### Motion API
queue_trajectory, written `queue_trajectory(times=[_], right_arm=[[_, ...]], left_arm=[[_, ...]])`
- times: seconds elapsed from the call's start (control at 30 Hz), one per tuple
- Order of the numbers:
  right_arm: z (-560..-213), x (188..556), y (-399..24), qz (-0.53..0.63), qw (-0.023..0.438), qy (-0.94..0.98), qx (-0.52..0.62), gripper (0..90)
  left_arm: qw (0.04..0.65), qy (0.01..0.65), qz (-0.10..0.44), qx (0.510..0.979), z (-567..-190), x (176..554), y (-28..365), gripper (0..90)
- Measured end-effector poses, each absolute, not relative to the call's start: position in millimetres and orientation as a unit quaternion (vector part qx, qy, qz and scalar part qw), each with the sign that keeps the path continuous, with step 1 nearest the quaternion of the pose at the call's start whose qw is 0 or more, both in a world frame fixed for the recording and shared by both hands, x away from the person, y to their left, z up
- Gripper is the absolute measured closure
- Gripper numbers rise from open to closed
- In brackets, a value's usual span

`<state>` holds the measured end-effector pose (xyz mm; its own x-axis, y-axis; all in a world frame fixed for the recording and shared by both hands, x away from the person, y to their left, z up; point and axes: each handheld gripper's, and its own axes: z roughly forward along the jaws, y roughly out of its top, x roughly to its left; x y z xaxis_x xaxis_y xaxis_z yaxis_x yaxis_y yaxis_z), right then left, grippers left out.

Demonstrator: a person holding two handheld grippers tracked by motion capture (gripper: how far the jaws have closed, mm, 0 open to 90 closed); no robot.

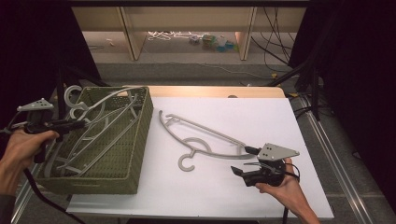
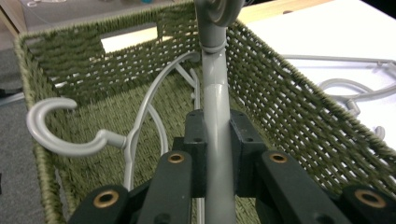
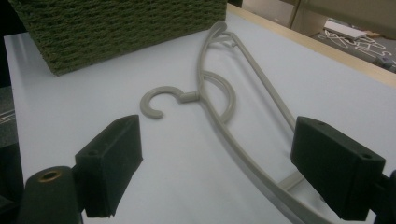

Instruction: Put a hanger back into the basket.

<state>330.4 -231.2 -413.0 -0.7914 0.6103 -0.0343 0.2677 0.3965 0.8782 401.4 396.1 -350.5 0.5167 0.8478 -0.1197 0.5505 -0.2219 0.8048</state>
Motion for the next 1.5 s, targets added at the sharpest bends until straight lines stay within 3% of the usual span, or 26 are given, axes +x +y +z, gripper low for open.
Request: queue_trajectory(times=[1.13, 1.5], right_arm=[[-416.2, 330.3, -228.0, 0.48, 0.178, 0.817, 0.265, 17.4], [-415.7, 330.3, -228.8, 0.474, 0.174, 0.822, 0.262, 17.4]], left_arm=[[0.358, 0.52, 0.13, 0.765, -416.6, 422.0, 396.8, 78.3], [0.314, 0.561, 0.15, 0.751, -419.0, 426.8, 398.1, 68.4]])
